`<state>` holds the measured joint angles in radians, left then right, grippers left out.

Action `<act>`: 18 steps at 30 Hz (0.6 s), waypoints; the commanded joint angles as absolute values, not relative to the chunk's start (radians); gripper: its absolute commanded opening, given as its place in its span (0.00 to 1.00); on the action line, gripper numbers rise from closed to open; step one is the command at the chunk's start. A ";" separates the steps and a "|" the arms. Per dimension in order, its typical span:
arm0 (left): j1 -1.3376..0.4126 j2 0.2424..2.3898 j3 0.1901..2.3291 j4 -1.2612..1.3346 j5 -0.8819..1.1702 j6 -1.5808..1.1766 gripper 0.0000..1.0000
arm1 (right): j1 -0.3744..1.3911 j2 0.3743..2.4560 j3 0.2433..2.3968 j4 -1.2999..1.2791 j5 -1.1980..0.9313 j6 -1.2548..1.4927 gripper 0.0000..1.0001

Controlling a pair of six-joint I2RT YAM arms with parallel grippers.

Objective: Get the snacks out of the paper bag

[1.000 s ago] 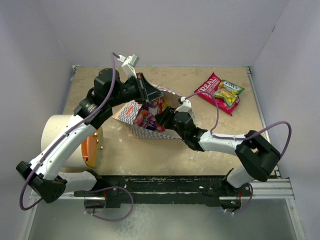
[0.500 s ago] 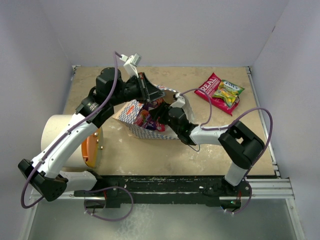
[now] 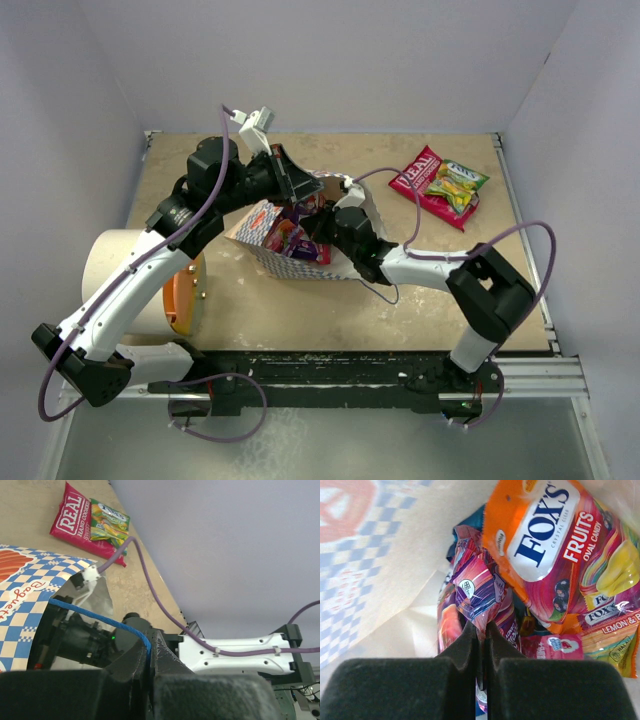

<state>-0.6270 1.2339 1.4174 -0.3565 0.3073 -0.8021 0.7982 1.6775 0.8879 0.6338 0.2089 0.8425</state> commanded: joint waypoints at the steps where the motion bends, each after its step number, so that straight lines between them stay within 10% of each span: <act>1: -0.637 1.185 1.440 -0.310 0.270 -0.814 0.00 | 0.796 1.518 0.935 0.611 0.156 0.781 0.00; 18: -0.636 1.170 1.425 -0.467 0.129 -0.786 0.00 | 0.795 0.945 1.031 -0.079 0.249 0.574 0.00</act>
<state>-0.6292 1.2053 1.4174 -0.4736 0.1509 -0.8009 0.7963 1.0718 0.9203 0.0757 0.1768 0.6197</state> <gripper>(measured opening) 0.014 0.030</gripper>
